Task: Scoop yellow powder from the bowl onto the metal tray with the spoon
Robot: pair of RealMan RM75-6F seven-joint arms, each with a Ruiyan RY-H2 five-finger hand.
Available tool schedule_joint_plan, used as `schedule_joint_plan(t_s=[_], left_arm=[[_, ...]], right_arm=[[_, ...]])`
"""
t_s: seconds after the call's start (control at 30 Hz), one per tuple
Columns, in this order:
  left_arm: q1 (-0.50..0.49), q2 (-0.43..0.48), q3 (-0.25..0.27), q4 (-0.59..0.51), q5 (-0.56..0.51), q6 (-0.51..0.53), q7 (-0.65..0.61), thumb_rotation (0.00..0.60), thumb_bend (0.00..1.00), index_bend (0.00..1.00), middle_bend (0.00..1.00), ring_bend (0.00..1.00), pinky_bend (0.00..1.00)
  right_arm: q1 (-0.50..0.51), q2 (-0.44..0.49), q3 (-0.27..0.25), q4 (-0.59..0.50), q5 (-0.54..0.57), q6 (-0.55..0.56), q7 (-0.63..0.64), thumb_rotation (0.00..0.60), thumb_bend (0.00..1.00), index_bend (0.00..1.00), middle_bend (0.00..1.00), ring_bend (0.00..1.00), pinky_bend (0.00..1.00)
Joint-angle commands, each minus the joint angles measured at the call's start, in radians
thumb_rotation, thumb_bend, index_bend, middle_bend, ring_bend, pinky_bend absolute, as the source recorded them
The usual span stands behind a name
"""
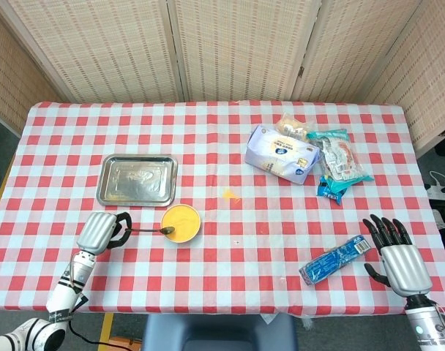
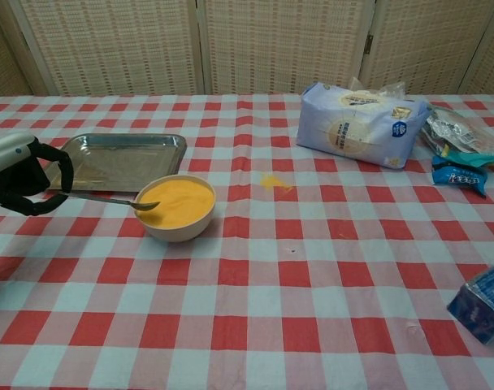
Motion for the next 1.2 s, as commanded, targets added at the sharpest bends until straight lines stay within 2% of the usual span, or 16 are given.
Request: schedule_joint_plan(t_s=[0.03,0.27,0.6,0.9,1.2], left_arm=[[-0.013,0.055,-0.004,-0.068,-0.04,-0.059,0.026,0.6,0.54,0.93,1.0,1.0,1.0],[-0.061,0.116,-0.02,-0.184,-0.131,-0.165,0.152,0.6,0.54,0.94,1.0,1.0,1.0],[-0.157,0.182,-0.07,-0.298,-0.338,-0.312,0.268,0.6,0.54,0.94,1.0,1.0,1.0],[-0.252,0.24,-0.087,-0.359,-0.517,-0.425,0.3,0.6,0.54,0.95,1.0,1.0,1.0],[-0.307,0.265,-0.085,-0.36,-0.59,-0.468,0.298,0.6,0.54,0.95,1.0,1.0,1.0]], right_arm=[[0.0,0.001,0.0,0.0,0.0,0.0,0.003,0.6,0.18,0.0,0.0,0.0,0.0],[0.002,0.005,-0.002,-0.002,-0.005,-0.003,0.011,0.6,0.18,0.0,0.0,0.0,0.0],[0.002,0.016,0.002,0.003,0.004,-0.006,0.037,0.6,0.18,0.0,0.0,0.0,0.0],[0.003,0.02,0.005,0.003,0.013,-0.012,0.044,0.6,0.18,0.0,0.0,0.0,0.0],[0.004,0.022,0.007,0.006,0.02,-0.015,0.051,0.6,0.18,0.0,0.0,0.0,0.0]])
